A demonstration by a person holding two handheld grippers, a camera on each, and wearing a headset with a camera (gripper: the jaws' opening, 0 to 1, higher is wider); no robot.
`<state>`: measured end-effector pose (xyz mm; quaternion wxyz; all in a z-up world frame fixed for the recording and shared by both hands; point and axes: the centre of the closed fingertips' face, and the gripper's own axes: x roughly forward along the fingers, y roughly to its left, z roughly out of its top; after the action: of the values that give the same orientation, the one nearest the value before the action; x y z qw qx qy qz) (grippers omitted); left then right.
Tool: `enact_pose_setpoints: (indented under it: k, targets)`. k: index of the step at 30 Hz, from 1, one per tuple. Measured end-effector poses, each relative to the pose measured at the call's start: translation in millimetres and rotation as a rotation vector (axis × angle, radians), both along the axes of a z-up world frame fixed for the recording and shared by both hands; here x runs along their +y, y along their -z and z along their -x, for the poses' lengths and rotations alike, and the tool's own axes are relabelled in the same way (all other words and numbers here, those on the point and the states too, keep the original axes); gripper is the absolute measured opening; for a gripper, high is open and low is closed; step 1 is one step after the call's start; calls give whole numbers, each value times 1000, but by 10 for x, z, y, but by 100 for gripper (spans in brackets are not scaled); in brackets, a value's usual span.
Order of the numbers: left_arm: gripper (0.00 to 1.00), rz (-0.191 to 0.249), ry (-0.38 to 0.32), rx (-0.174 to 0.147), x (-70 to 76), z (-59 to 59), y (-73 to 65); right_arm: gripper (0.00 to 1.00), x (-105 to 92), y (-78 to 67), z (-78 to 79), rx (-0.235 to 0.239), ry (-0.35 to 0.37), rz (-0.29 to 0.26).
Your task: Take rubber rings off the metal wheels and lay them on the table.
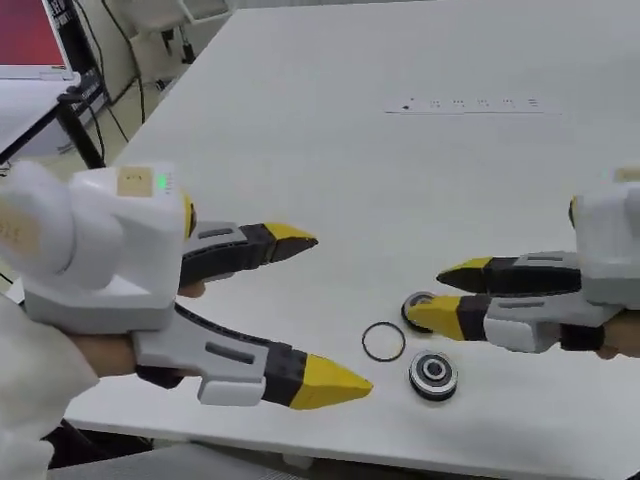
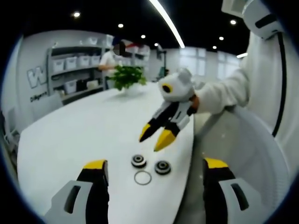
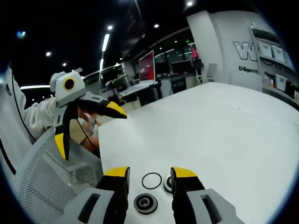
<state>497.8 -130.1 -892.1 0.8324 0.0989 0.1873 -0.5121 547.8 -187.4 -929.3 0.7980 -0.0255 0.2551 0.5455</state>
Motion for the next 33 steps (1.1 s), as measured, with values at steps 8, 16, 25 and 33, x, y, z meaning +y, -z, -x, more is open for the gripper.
enact_pose_setpoints:
  k: [8,16,25,33]
  targets:
    - [82,37,16,-14,-125,-21,-40,34,-281,32,-34,6,50,-24]
    - [80,-3,58,-40,-372,-76,-50,30,-224,213,162,0,-86,47]
    - [74,-15,109,-80,-649,-169,-70,30,-238,459,271,2,-175,121]
    - [60,18,94,-99,-760,-350,48,31,-240,672,329,38,-222,157]
